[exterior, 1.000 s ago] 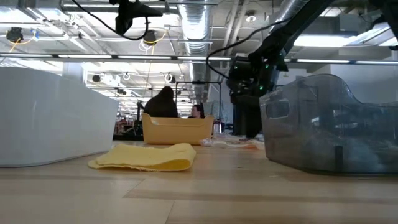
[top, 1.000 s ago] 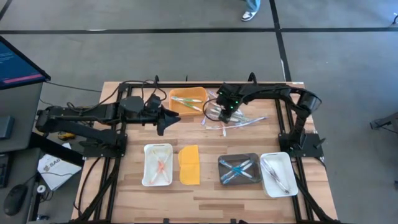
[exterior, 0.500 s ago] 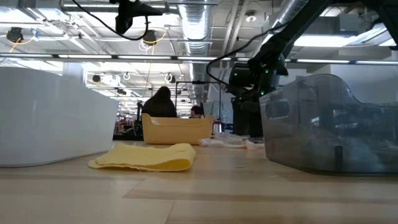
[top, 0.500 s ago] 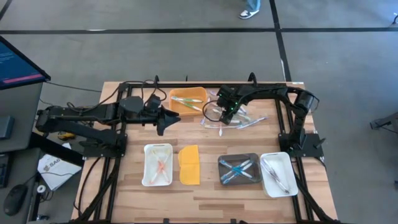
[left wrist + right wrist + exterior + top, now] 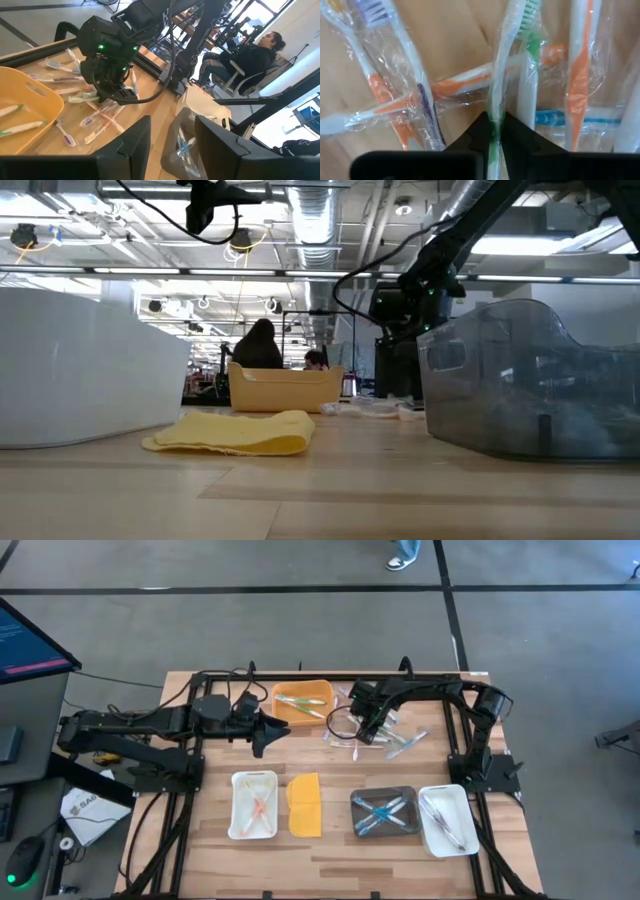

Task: Pick & Place Toothbrushes
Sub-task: Put the green toothbrush into the yellow bin

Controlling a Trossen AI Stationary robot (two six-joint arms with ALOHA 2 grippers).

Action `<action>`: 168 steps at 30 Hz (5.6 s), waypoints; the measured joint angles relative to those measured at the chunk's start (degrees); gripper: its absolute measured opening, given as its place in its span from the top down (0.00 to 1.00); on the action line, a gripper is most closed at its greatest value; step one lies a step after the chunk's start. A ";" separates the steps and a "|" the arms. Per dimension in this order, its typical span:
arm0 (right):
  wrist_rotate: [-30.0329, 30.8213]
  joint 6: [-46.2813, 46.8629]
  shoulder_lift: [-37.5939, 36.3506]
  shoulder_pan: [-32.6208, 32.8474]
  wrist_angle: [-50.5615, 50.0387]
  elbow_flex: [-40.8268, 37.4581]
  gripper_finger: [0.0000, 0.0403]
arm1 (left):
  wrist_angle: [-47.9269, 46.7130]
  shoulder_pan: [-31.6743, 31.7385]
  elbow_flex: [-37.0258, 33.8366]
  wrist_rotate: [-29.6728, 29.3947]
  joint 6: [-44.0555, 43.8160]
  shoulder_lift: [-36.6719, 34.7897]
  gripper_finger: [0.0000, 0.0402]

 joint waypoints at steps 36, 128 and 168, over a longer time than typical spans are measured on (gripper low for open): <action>-2.78 12.14 -19.50 0.45 -1.76 -0.02 0.96 | 0.42 0.00 0.00 -0.09 -0.10 0.00 0.63; -2.31 31.74 -26.87 7.18 30.73 14.99 0.96 | 46.77 17.64 11.26 18.32 -10.54 31.61 0.63; -10.89 40.89 -23.08 4.56 39.28 14.99 0.77 | 46.25 17.92 11.15 28.60 -16.28 31.08 0.96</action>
